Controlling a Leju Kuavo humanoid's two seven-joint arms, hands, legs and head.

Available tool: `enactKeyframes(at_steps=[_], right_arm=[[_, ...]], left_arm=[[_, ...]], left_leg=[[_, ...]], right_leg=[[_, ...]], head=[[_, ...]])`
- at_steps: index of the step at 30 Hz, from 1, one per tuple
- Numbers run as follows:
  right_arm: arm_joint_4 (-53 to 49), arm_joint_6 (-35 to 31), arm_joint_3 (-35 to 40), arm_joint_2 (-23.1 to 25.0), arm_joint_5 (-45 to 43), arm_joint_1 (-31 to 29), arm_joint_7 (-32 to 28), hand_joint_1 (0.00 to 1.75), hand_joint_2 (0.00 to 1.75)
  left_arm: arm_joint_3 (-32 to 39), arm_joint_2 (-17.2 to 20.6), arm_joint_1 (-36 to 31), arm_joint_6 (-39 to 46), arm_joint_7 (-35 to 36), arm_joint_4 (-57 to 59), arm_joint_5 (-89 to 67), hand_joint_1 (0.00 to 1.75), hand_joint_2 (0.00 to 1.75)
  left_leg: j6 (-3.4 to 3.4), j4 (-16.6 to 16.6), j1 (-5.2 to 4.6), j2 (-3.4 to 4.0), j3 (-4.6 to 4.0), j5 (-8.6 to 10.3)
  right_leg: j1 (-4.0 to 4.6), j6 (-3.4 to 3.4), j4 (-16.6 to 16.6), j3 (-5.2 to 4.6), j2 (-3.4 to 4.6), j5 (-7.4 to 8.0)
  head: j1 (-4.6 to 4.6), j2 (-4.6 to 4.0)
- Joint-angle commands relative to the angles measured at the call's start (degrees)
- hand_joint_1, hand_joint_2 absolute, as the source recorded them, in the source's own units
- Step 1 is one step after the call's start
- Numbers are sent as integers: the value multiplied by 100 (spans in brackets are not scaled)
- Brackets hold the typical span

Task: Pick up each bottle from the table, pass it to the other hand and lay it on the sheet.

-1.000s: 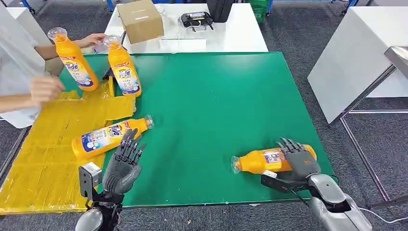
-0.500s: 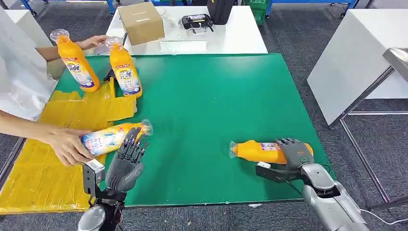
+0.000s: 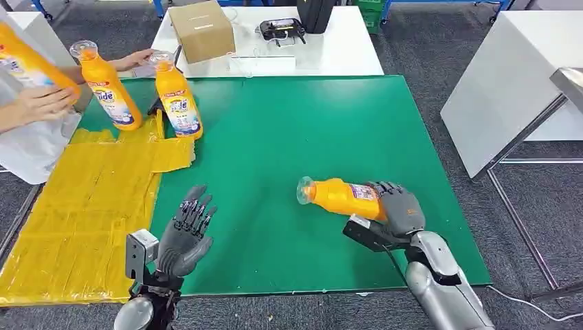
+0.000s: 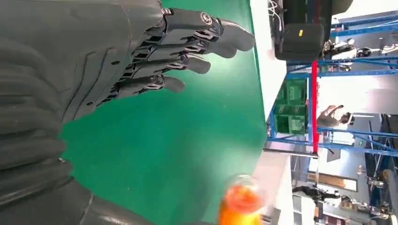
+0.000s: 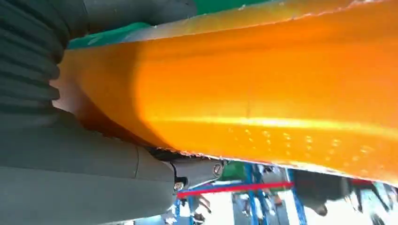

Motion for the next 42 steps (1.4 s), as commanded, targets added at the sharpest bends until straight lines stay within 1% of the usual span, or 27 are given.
enactKeyframes(at_steps=[1,2,4,5,7,10,11,12,14,15,17,19,21,23,24,26,27,28,31,33,34,35,37,39,40,41,42], right_arm=[[-1187,-710,-316,1433,-1541,131,-950,175,175],[-1095,-773,-214,1535,-1687,66,-999,175,175],[-813,-716,-1,1659,-2023,-96,-1026,175,175],[-662,-658,83,1712,-2158,-172,-1050,175,175],[-343,-668,242,1830,-2233,-314,-1097,175,175],[-321,-683,247,1826,-2245,-317,-1112,175,175],[-239,-548,349,1803,-2295,-369,-1122,175,175],[-69,-382,451,1881,-2361,-446,-1085,175,175],[349,-91,665,2071,-2562,-630,-1075,175,175],[745,71,838,2198,-2670,-807,-1075,175,175],[1192,278,1174,2341,-2732,-1010,-1113,175,175],[1683,554,1601,2452,-2725,-1242,-1095,175,175],[2058,618,1872,2564,-2739,-1372,-1048,175,175],[2165,595,1931,2584,-2737,-1407,-1053,175,175],[2267,678,2078,2601,-2698,-1449,-1058,175,175],[2476,804,2426,2689,-2531,-1530,-1036,175,175],[2593,829,2654,2742,-2358,-1575,-976,175,175],[2593,829,2654,2742,-2358,-1575,-976,175,175],[2755,885,3155,2817,-1951,-1639,-942,175,175],[2728,812,3479,2844,-1603,-1621,-948,175,175],[2728,812,3479,2844,-1603,-1621,-948,175,175],[2728,812,3479,2844,-1603,-1621,-948,175,175],[2509,726,3823,2802,-1254,-1552,-870,175,175],[2348,670,3991,2757,-1066,-1491,-726,175,175],[2289,551,4054,2731,-935,-1461,-650,175,175],[2249,550,4083,2704,-921,-1452,-617,175,175],[2219,510,4073,2673,-924,-1452,-589,175,175]], left_arm=[[-699,177,-759,133,39,565,-182,0,175],[-786,184,-876,158,43,639,-165,0,175],[-905,200,-1035,224,64,721,-113,0,175],[-947,209,-1084,236,70,743,-89,0,175],[-1004,217,-1138,249,71,749,-52,0,175],[-1010,227,-1124,251,71,736,-47,0,175],[-1037,243,-1134,256,68,726,-34,0,175],[-1057,236,-1164,255,65,730,-24,0,175],[-1141,224,-1242,256,45,720,-17,0,175],[-1213,226,-1293,354,-11,710,-103,0,175],[-1333,211,-1379,532,-58,679,-272,0,175],[-1442,194,-1463,690,-101,613,-394,0,175],[-1547,204,-1515,805,-128,522,-491,0,175],[-1578,207,-1524,823,-113,492,-508,0,175],[-1637,226,-1553,869,-143,480,-605,0,175],[-1741,215,-1608,1000,-168,489,-801,0,175],[-1779,205,-1646,1024,-162,518,-847,0,175],[-1779,205,-1646,1024,-162,518,-847,0,175],[-1754,175,-1736,1176,-148,652,-960,0,175],[-1722,167,-1765,1408,-174,724,-1170,0,175],[-1722,167,-1765,1408,-174,724,-1170,0,175],[-1722,167,-1765,1408,-174,724,-1170,0,175],[-1659,147,-1762,1480,-192,787,-1237,0,175],[-1596,148,-1747,1484,-193,810,-1231,0,175],[-1557,151,-1747,1592,-202,815,-1296,49,175],[-1541,152,-1756,1625,-206,852,-1386,175,175],[-1510,143,-1771,1649,-199,889,-1437,175,175]], left_leg=[[-18,11,11,-11,10,-20],[-10,1,2,-1,-15,-5],[-15,1,8,3,-11,-8],[-11,-2,3,-2,-16,-4],[-14,0,7,-3,-11,-6],[-11,-2,5,5,-12,-7],[-9,-3,3,1,-18,-3],[-14,-1,8,7,-5,-11],[-11,-3,4,3,-17,-4],[-17,-1,9,7,-2,-13],[-12,-2,5,15,-20,-6],[-17,0,9,16,-11,-11],[-17,1,11,15,-9,-12],[-12,-1,10,7,-27,-4],[-17,0,16,5,-11,-11],[-12,-1,10,2,-29,-2],[-16,2,15,4,-11,-12],[-14,2,12,1,-22,-8],[-14,2,12,8,-28,-7],[-13,-2,9,-4,-36,0],[-17,2,14,-10,-21,-8],[-13,0,11,-6,-36,-1],[-18,1,16,-9,-17,-11],[-13,-1,12,-7,-34,-2],[-14,1,13,-9,-30,-5],[-13,-1,11,-6,-31,-4],[-18,0,16,-16,-14,-12]], right_leg=[[6,-19,13,10,31,-20],[1,-10,5,-16,18,-4],[5,-16,5,-17,29,-4],[2,-11,3,-22,16,-2],[4,-15,5,-17,23,-4],[3,-13,2,-16,30,-3],[2,-10,0,-20,19,-2],[5,-15,-1,-7,36,-7],[2,-11,0,-18,21,-2],[6,-17,1,-5,39,-7],[4,-12,1,-24,34,1],[7,-17,2,-16,44,-4],[9,-17,4,-16,45,-5],[12,-11,4,-31,23,-1],[15,-16,3,-14,33,-8],[12,-10,4,-33,17,-3],[14,-15,5,-16,32,-10],[11,-12,7,-25,25,-8],[12,-12,6,-32,29,-5],[10,-12,5,-40,9,-4],[12,-17,7,-24,15,-12],[11,-13,6,-40,6,-5],[14,-18,5,-21,17,-14],[12,-12,3,-39,5,-6],[13,-14,4,-34,8,-9],[12,-13,3,-36,7,-7],[14,-18,4,-16,11,-18]], head=[[-2,-2],[-2,-2],[-7,-2],[-4,-2],[-4,-2],[-4,-2],[0,-2],[-2,-2],[-2,-2],[-2,-2],[-4,-2],[-2,-2],[-4,-2],[-2,-2],[-2,-2],[-2,-2],[-2,-2],[0,-2],[0,-2],[0,-2],[-2,-2],[2,-2],[-2,-2],[0,-2],[0,-2],[-2,-2],[-2,-2]])
